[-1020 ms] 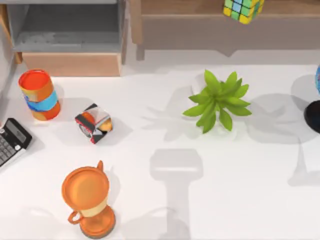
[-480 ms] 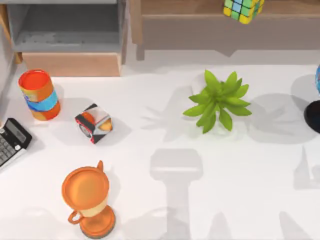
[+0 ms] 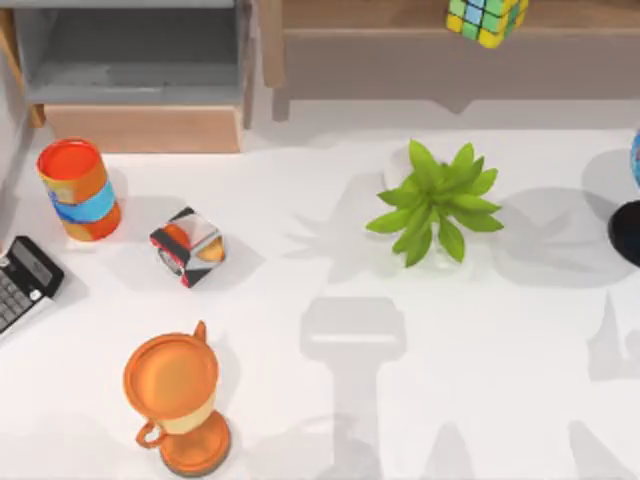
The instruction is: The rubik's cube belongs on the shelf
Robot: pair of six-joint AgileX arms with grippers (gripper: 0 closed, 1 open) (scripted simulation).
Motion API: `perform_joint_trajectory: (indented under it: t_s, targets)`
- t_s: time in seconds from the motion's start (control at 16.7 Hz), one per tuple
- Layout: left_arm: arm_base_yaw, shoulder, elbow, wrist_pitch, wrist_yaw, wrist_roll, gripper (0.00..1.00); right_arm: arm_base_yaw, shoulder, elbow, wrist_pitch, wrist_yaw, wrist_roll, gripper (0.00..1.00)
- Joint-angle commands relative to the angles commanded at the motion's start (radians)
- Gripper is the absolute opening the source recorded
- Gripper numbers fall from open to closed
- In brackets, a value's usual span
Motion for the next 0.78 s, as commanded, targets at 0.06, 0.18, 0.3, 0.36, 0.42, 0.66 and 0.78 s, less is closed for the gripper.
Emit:
perform_joint_trajectory:
  t_s: [0.06, 0.18, 0.3, 0.36, 0.42, 0.66, 0.78]
  targets:
    - [-0.053, -0.006, -0.015, 0.008, 0.015, -0.052, 1.00, 0.000, 0.000, 0.000, 0.000, 0.000, 0.000, 1.00]
    - [-0.135, -0.014, -0.039, 0.020, 0.038, -0.133, 1.00, 0.000, 0.000, 0.000, 0.000, 0.000, 0.000, 1.00]
    - [-0.176, -0.018, -0.051, 0.026, 0.050, -0.174, 1.00, 0.000, 0.000, 0.000, 0.000, 0.000, 0.000, 1.00]
    - [-0.177, -0.018, -0.052, 0.026, 0.050, -0.175, 1.00, 0.000, 0.000, 0.000, 0.000, 0.000, 0.000, 1.00]
    - [-0.177, -0.018, -0.052, 0.026, 0.050, -0.175, 1.00, 0.000, 0.000, 0.000, 0.000, 0.000, 0.000, 1.00]
    - [-0.173, -0.015, -0.049, 0.026, 0.048, -0.175, 1.00, 0.000, 0.000, 0.000, 0.000, 0.000, 0.000, 1.00]
    - [-0.187, -0.010, -0.036, 0.018, 0.040, -0.175, 1.00, 0.000, 0.000, 0.000, 0.000, 0.000, 0.000, 1.00]
